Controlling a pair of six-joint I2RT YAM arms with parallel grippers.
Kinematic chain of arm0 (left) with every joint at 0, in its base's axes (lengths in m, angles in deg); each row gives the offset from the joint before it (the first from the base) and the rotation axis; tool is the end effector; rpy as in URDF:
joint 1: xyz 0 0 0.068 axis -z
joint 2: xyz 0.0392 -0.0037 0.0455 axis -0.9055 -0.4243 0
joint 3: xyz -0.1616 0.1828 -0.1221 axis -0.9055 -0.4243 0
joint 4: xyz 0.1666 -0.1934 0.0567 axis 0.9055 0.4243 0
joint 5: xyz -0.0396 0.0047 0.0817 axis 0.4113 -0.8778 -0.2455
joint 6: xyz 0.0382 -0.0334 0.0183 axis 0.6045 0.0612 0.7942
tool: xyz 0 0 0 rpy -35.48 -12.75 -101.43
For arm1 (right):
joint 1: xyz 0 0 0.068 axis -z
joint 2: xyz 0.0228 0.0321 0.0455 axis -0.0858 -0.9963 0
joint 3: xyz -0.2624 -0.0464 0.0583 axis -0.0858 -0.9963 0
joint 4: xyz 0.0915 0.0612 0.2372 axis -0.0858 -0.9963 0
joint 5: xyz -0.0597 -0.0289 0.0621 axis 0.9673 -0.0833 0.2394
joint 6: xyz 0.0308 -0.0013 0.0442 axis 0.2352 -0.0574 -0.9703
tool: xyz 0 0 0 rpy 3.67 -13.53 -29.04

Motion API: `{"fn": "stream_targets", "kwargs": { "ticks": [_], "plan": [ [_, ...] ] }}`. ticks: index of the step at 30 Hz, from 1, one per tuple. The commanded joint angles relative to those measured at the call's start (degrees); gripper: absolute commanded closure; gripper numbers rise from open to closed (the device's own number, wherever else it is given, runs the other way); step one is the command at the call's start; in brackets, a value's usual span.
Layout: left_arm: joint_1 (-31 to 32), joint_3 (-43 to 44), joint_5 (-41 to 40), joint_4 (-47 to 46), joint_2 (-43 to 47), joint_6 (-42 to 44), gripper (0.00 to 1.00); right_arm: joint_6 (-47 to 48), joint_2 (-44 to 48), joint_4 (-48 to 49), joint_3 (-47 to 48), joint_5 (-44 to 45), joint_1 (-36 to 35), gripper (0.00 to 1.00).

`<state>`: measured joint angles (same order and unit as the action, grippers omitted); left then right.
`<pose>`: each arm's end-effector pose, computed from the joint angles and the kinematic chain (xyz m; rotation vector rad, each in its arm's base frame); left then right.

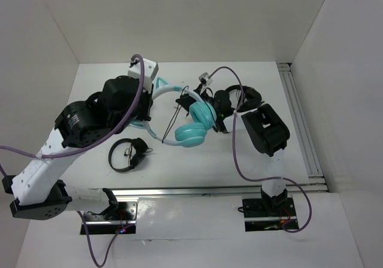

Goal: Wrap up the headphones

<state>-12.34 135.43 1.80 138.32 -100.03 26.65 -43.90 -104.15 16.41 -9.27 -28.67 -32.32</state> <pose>0.1374 -0.1472 0.5065 0.2302 1.9553 -0.2180 0.3704 0.2126 0.1882 -0.5519 1.4602 1.0570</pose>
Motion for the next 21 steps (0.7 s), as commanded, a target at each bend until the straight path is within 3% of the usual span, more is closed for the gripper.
{"fn": "stream_targets", "kwargs": {
  "ticks": [1,21],
  "plan": [
    [0.3,4.0,-1.4,-3.8,2.0,-3.1,1.0,-3.9,-3.0,8.9,2.5,-1.6,-0.5,0.53],
    [0.3,2.9,-6.8,-6.3,3.7,-6.3,1.0,-5.2,-9.2,9.4,0.8,-3.0,-1.1,0.54]
  ]
}}
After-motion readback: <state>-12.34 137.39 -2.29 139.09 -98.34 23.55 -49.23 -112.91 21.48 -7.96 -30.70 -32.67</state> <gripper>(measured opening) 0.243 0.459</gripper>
